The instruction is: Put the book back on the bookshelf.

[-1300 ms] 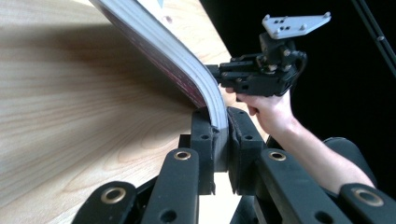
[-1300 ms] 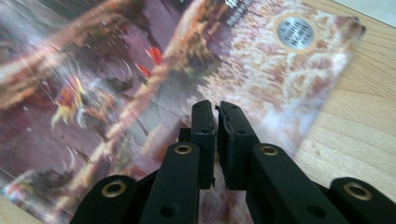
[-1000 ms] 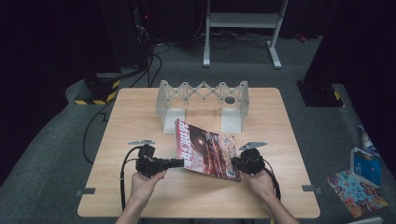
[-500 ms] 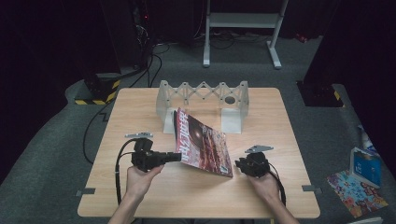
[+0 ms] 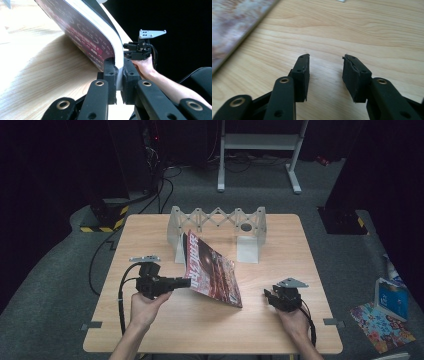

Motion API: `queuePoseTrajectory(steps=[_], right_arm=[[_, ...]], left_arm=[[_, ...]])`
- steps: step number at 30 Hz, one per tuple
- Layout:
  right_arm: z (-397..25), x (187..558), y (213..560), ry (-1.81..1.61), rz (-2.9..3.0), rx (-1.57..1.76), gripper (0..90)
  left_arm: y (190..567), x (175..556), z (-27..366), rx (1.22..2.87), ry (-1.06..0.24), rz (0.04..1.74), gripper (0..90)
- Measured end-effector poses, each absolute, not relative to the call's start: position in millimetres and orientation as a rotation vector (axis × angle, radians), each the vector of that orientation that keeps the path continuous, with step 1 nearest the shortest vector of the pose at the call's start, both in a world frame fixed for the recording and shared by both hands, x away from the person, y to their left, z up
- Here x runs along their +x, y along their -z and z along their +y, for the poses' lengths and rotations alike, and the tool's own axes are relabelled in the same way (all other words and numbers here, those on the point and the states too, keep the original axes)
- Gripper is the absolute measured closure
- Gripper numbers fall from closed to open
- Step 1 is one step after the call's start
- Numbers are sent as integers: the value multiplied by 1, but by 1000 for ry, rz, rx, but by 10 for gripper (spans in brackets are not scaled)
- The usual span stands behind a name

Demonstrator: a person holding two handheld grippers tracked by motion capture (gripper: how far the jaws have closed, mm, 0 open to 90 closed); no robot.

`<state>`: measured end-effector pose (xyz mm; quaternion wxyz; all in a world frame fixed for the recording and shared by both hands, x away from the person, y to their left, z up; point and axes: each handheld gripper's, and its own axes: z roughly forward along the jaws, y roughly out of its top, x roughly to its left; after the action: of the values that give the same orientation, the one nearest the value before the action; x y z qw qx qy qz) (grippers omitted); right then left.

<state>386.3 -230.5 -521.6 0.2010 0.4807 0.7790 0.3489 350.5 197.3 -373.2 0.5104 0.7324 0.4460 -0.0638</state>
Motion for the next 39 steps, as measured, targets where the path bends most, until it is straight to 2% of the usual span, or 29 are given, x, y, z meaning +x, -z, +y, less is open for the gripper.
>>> queuePoseTrajectory(steps=[14, 39], right_arm=[[-246, 385, 532, -979, 2050, 1320, 387], [-243, 382, 532, -959, 2039, 1287, 386]], left_arm=[[343, 353, 198, 1823, 87, 1086, 843], [290, 348, 210, 1886, -75, 1123, 844]])
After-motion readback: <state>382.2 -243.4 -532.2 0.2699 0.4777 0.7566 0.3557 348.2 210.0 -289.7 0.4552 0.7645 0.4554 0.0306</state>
